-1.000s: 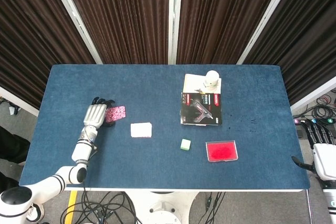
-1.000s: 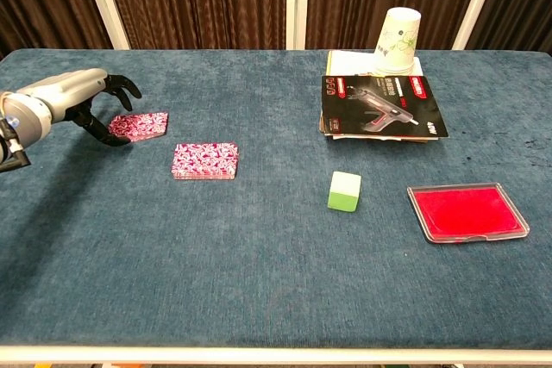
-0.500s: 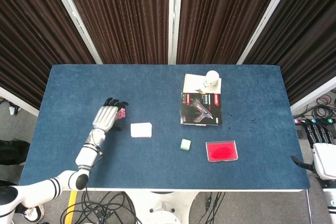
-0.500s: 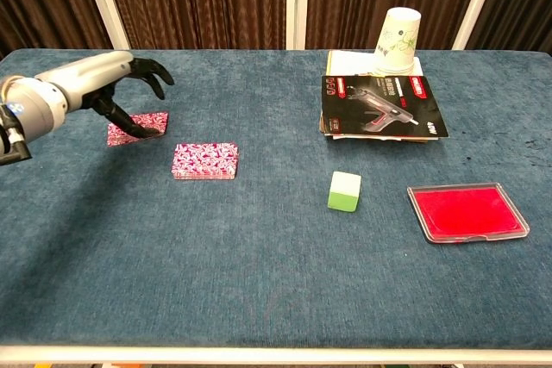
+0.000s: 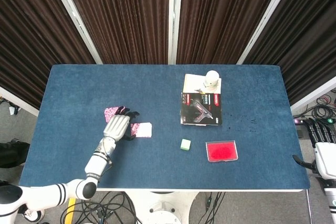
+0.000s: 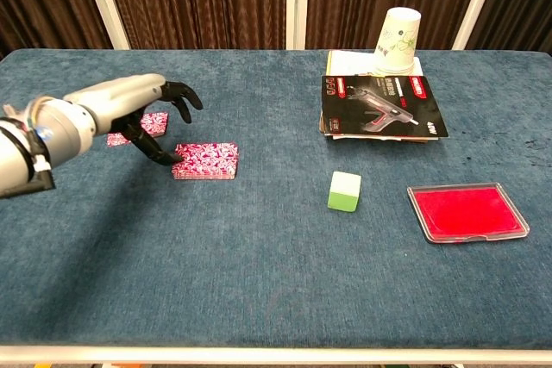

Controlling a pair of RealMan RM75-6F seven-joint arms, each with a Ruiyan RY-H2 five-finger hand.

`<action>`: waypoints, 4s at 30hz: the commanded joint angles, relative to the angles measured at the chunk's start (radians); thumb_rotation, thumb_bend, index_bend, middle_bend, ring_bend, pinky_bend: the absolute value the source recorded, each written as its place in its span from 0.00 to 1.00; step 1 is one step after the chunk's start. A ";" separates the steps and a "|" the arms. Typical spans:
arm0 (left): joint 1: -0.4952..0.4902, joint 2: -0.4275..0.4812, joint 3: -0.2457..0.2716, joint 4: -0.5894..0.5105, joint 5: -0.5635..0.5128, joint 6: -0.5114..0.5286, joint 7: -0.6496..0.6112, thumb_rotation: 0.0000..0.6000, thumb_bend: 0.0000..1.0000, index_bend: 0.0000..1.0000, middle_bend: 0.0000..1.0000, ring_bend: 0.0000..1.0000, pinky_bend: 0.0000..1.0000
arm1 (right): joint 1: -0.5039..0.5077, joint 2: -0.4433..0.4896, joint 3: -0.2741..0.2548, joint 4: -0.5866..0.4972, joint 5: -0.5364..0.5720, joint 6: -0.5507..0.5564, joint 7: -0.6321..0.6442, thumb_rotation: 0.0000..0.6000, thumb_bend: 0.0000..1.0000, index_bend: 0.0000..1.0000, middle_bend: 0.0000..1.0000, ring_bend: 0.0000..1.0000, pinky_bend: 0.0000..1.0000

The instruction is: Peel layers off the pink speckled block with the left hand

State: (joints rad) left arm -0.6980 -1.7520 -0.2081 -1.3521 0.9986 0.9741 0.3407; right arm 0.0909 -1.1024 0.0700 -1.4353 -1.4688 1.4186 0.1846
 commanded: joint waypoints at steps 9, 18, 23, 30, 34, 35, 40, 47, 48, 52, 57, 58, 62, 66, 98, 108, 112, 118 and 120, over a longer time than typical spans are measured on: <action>-0.017 -0.046 0.034 0.071 0.041 -0.015 0.003 1.00 0.19 0.21 0.27 0.09 0.04 | -0.002 0.000 0.000 0.011 0.007 -0.004 0.016 1.00 0.06 0.00 0.00 0.00 0.00; -0.018 -0.070 0.034 0.134 0.057 -0.032 -0.031 1.00 0.19 0.22 0.27 0.09 0.04 | -0.001 -0.002 0.000 0.014 0.009 -0.010 0.017 1.00 0.06 0.00 0.00 0.00 0.00; -0.018 -0.082 0.035 0.147 0.056 -0.041 -0.033 1.00 0.19 0.22 0.27 0.09 0.04 | -0.001 -0.001 -0.001 0.014 0.010 -0.012 0.016 1.00 0.06 0.00 0.00 0.00 0.00; -0.023 -0.090 0.025 0.166 0.059 -0.044 -0.036 1.00 0.20 0.22 0.27 0.09 0.04 | -0.004 0.000 -0.002 0.017 0.015 -0.015 0.020 1.00 0.06 0.00 0.00 0.00 0.00; -0.022 -0.090 0.022 0.169 0.057 -0.045 -0.038 1.00 0.19 0.22 0.28 0.09 0.04 | -0.004 -0.003 -0.003 0.023 0.016 -0.019 0.024 1.00 0.06 0.00 0.00 0.00 0.00; -0.022 -0.090 0.021 0.169 0.057 -0.047 -0.039 1.00 0.20 0.22 0.28 0.09 0.04 | -0.003 -0.003 -0.003 0.024 0.016 -0.020 0.024 1.00 0.06 0.00 0.00 0.00 0.00; -0.022 -0.094 0.022 0.173 0.059 -0.053 -0.044 1.00 0.20 0.22 0.28 0.09 0.04 | -0.003 -0.004 -0.003 0.023 0.013 -0.018 0.020 1.00 0.06 0.00 0.00 0.00 0.00; -0.021 -0.101 0.021 0.173 0.068 -0.052 -0.054 1.00 0.20 0.22 0.28 0.09 0.04 | -0.003 -0.005 -0.002 0.024 0.017 -0.021 0.020 1.00 0.06 0.00 0.00 0.00 0.00; -0.022 -0.102 0.020 0.174 0.069 -0.052 -0.054 1.00 0.20 0.22 0.28 0.09 0.04 | -0.003 -0.005 -0.002 0.025 0.017 -0.022 0.021 1.00 0.06 0.00 0.00 0.00 0.00; -0.023 -0.106 0.016 0.180 0.066 -0.056 -0.055 1.00 0.20 0.23 0.29 0.09 0.04 | -0.004 -0.006 -0.002 0.029 0.019 -0.023 0.025 1.00 0.06 0.00 0.00 0.00 0.00; -0.025 -0.111 0.014 0.184 0.064 -0.061 -0.057 1.00 0.20 0.23 0.29 0.09 0.04 | -0.004 -0.008 -0.003 0.035 0.019 -0.024 0.029 1.00 0.06 0.00 0.00 0.00 0.00; -0.026 -0.111 0.013 0.183 0.065 -0.061 -0.058 1.00 0.20 0.23 0.29 0.09 0.04 | -0.004 -0.009 -0.003 0.035 0.019 -0.024 0.029 1.00 0.06 0.00 0.00 0.00 0.00; -0.027 -0.114 0.009 0.181 0.062 -0.062 -0.057 1.00 0.20 0.23 0.30 0.09 0.04 | -0.004 -0.010 -0.002 0.037 0.019 -0.025 0.030 1.00 0.06 0.00 0.00 0.00 0.00; -0.031 -0.117 0.004 0.183 0.055 -0.066 -0.051 1.00 0.20 0.23 0.30 0.09 0.04 | -0.004 -0.010 -0.003 0.038 0.019 -0.026 0.031 1.00 0.06 0.00 0.00 0.00 0.00; -0.033 -0.131 -0.006 0.206 0.056 -0.067 -0.069 1.00 0.23 0.27 0.36 0.09 0.04 | -0.004 -0.017 0.001 0.055 0.034 -0.040 0.040 1.00 0.07 0.00 0.00 0.00 0.00; -0.031 -0.125 -0.009 0.194 0.049 -0.072 -0.075 1.00 0.24 0.27 0.36 0.09 0.04 | -0.003 -0.017 0.001 0.052 0.035 -0.043 0.035 1.00 0.07 0.00 0.00 0.00 0.00; -0.028 -0.126 -0.010 0.196 0.050 -0.068 -0.082 1.00 0.25 0.28 0.37 0.10 0.04 | -0.003 -0.019 0.001 0.055 0.036 -0.045 0.036 1.00 0.07 0.00 0.00 0.00 0.00; -0.024 -0.126 -0.013 0.199 0.050 -0.069 -0.100 1.00 0.26 0.30 0.39 0.10 0.04 | -0.003 -0.019 0.001 0.056 0.038 -0.046 0.036 1.00 0.07 0.00 0.00 0.00 0.00; -0.022 -0.126 -0.013 0.200 0.053 -0.067 -0.107 1.00 0.26 0.30 0.39 0.10 0.04 | -0.003 -0.019 0.001 0.055 0.038 -0.047 0.034 1.00 0.07 0.00 0.00 0.00 0.00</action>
State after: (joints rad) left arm -0.7206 -1.8781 -0.2210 -1.1525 1.0505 0.9067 0.2347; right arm 0.0882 -1.1214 0.0714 -1.3801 -1.4306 1.3716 0.2190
